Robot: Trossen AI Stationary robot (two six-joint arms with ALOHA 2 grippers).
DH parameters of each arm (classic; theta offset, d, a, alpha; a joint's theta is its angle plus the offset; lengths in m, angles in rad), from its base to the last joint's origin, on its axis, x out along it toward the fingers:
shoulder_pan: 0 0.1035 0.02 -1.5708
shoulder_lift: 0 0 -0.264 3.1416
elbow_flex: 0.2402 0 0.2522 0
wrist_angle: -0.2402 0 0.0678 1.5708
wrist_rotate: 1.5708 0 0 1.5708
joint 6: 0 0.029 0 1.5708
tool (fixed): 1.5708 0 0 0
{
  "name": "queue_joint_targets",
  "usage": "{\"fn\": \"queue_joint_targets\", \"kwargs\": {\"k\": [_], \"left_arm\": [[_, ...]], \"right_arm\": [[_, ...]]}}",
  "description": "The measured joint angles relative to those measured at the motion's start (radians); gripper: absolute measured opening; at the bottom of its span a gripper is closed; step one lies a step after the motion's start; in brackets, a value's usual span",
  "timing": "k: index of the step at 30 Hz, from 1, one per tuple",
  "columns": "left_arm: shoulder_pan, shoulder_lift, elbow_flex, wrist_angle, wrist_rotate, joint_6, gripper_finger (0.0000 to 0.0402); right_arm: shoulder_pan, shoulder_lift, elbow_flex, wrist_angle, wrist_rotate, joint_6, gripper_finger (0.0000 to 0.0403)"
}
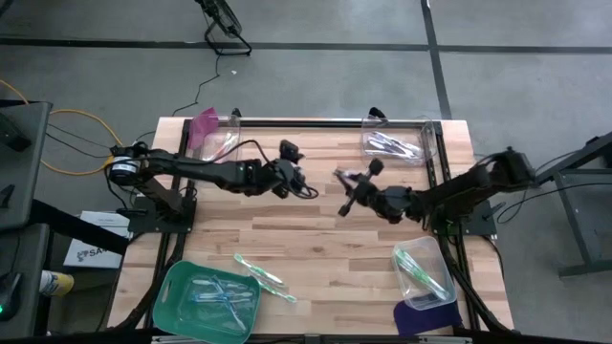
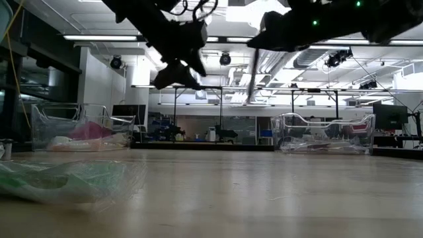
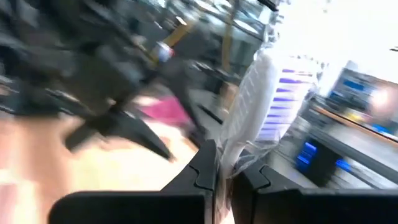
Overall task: Pick & Place Toothbrushes
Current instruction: Put the purple toothbrush into the right transparent bin
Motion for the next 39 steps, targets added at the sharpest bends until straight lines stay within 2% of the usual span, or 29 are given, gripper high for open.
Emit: {"fn": "queue_joint_targets", "kwargs": {"k": [3,6,12,15,20,26,28,31,35,39], "left_arm": [[0.001,-0.003,0.000,-0.041,-0.051,0.004,0.0221],[0.014,-0.004,0.000,-0.090,-0.019,0.016,0.0222],[0.115,-0.004,0.000,-0.102,0.273,-0.009,0.0223],[0.181,-0.004,0.000,-0.069,0.432,-0.017,0.0223],[0.269,-0.004,0.000,-0.006,0.674,-0.047,0.0223],[0.283,-0.004,0.000,0.022,0.835,-0.031,0.0223],[0.283,-0.004,-0.002,0.025,0.871,-0.014,0.0223],[0.302,-0.007,-0.061,0.140,0.994,-0.001,0.0223],[0.361,-0.018,-0.159,0.324,1.106,-0.065,0.0223],[0.414,-0.054,-0.186,0.371,1.205,-0.115,0.0223]], "right_arm": [[-0.008,-0.100,0.000,-0.152,0.102,-0.001,0.0010],[-0.035,-0.214,0.000,-0.318,0.142,-0.004,0.0010],[-0.137,-0.422,0.024,-0.630,0.149,-0.001,0.0010],[-0.205,-0.480,0.081,-0.826,0.096,0.036,0.0010],[-0.346,-0.494,0.213,-1.173,-0.054,0.147,0.0009],[-0.527,-0.466,0.305,-1.426,-0.249,0.232,0.0009],[-0.593,-0.451,0.323,-1.471,-0.314,0.225,0.0009],[-0.679,-0.424,0.327,-1.519,-0.389,0.148,0.0010],[-0.768,-0.386,0.327,-1.540,-0.417,0.049,0.0011],[-0.839,-0.320,0.327,-1.561,-0.429,-0.006,0.0011]]}}
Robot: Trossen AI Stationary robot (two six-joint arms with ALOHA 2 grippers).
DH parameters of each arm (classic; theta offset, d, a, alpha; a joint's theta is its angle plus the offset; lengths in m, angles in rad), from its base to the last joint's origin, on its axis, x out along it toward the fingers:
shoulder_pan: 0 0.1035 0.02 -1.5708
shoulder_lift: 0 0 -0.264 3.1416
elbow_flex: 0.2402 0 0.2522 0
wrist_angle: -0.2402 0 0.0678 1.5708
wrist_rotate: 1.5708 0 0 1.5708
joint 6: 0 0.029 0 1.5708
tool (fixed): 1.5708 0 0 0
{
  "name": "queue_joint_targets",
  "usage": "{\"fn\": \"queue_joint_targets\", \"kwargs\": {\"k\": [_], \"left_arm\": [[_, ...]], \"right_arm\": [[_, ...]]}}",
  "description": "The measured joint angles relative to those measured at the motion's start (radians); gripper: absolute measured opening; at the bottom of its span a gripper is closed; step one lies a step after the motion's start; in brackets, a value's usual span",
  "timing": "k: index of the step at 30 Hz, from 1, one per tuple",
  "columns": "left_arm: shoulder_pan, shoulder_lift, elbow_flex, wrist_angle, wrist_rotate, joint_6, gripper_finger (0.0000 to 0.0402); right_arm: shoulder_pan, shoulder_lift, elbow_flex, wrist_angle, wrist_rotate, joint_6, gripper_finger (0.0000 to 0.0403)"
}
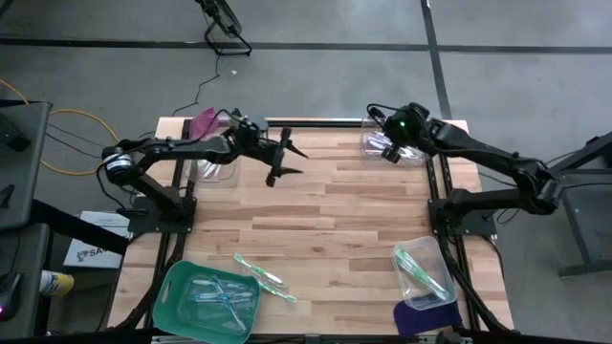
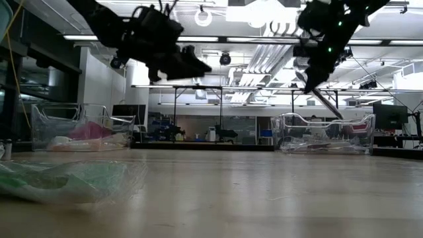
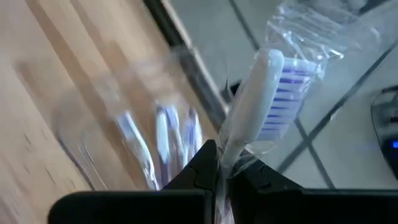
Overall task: Pick & Place Toothbrushes
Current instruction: Put the purple toothbrush into the right transparent bin
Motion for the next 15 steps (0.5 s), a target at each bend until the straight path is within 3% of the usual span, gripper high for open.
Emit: {"fn": "queue_joint_targets", "kwargs": {"k": [6,15], "left_arm": [[-0.008,-0.121,-0.037,-0.046,0.073,0.003,0.0223],[-0.015,-0.370,-0.184,-0.083,0.006,0.029,0.0223]], "right_arm": [[-0.077,0.125,0.000,-0.028,0.025,-0.096,0.0011],[-0.105,0.243,0.000,-0.028,0.086,-0.131,0.0014]]}}
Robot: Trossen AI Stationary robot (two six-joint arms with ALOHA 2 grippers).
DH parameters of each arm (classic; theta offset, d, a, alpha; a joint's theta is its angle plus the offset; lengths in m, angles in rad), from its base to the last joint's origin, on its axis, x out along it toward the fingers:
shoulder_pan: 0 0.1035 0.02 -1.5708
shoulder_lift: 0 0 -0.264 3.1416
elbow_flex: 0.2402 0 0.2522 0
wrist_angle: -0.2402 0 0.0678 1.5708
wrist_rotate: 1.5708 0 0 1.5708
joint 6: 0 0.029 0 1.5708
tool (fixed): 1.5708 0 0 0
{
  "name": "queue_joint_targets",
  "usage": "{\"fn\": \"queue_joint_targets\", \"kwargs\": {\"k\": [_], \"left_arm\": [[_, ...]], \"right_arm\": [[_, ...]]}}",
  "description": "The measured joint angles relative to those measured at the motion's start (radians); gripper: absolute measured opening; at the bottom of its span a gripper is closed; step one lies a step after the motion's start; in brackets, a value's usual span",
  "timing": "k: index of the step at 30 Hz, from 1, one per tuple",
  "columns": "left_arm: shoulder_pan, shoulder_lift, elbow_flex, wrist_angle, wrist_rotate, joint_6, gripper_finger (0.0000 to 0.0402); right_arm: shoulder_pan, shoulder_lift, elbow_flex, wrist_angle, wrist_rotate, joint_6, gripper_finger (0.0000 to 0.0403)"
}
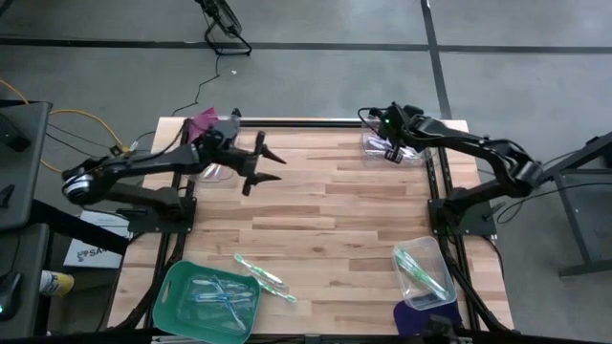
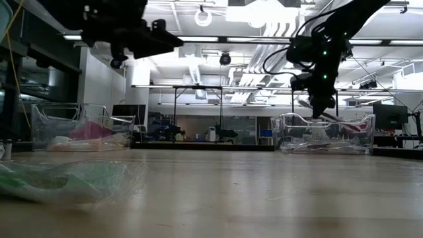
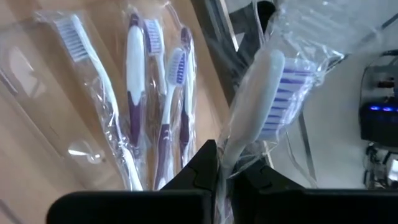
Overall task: Pick & Place Toothbrushes
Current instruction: Put the purple toothbrush into the right transparent bin, then put the green toothbrush into the white bin
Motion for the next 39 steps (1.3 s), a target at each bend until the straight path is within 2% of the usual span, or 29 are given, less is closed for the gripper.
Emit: {"fn": "queue_joint_targets", "kwargs": {"k": [2,10,20,24,28,35,39], "left_arm": [[0.000,-0.055,-0.030,0.000,-0.032,0.000,0.0223],[0.000,-0.204,-0.094,0.000,-0.043,-0.007,0.0223],[0.000,-0.215,-0.107,-0.018,-0.050,-0.010,0.0223],[0.000,-0.215,-0.107,-0.018,-0.049,-0.010,0.0223],[0.000,-0.215,-0.107,-0.019,-0.049,-0.010,0.0223],[0.000,-0.214,-0.107,-0.061,-0.049,-0.020,0.0223],[0.000,-0.214,-0.107,-0.127,-0.066,-0.056,0.0223]], "right_arm": [[0.001,0.009,0.000,0.000,0.011,0.001,0.0021],[0.001,0.009,0.000,-0.002,0.011,0.042,0.0068],[0.030,-0.019,0.000,-0.030,0.013,0.157,0.0143],[0.035,-0.067,0.000,-0.038,-0.027,0.223,0.0175],[0.037,-0.145,0.000,-0.046,-0.134,0.279,0.0200],[0.067,-0.287,0.000,-0.107,-0.520,0.411,0.0205],[0.131,-0.348,-0.005,-0.134,-0.653,0.464,0.0200]]}}
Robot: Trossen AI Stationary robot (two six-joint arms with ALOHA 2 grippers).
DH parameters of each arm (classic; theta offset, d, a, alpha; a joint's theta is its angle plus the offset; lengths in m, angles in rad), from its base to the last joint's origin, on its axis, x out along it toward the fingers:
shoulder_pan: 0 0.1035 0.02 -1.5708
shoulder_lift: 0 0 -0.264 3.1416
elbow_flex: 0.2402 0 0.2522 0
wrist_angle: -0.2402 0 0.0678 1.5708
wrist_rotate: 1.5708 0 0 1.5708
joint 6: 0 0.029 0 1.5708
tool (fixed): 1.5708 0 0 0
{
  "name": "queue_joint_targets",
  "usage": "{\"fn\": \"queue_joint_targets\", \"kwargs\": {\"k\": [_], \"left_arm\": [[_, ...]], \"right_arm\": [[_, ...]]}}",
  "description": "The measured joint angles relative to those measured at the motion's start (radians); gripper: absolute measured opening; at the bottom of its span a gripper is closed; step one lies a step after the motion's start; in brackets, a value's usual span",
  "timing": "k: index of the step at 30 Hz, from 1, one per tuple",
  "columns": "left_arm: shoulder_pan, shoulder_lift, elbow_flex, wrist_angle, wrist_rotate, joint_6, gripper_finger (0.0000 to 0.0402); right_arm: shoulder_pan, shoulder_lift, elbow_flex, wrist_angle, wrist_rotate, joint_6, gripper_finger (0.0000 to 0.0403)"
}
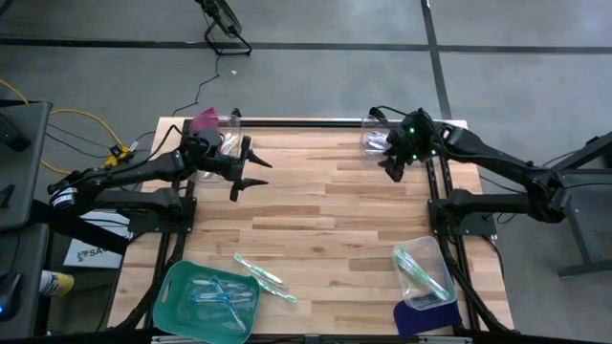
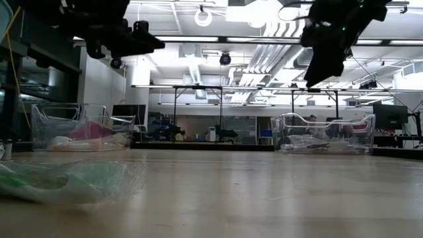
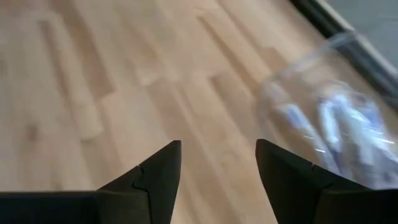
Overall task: Pick & Place Toothbrushes
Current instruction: Put the green toothbrush into the white bin
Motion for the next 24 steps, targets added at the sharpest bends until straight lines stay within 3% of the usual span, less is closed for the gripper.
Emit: {"fn": "queue_joint_targets", "kwargs": {"k": [5,12,17,24], "left_arm": [[0.000,0.006,0.000,-0.019,-0.114,-0.113,0.0223],[-0.022,0.051,0.052,-0.099,-0.144,-0.218,0.0223],[-0.161,0.154,0.184,-0.303,-0.303,-0.219,0.0223],[-0.354,0.378,0.387,-0.542,-0.426,-0.239,0.0223]], "right_arm": [[0.135,-0.060,-0.090,0.122,-0.003,0.058,0.0199],[0.341,-0.092,-0.293,0.512,0.053,0.125,0.0199],[0.466,-0.091,-0.398,0.729,0.066,0.121,0.0199],[0.636,-0.090,-0.433,0.747,0.229,0.060,0.0199]]}}
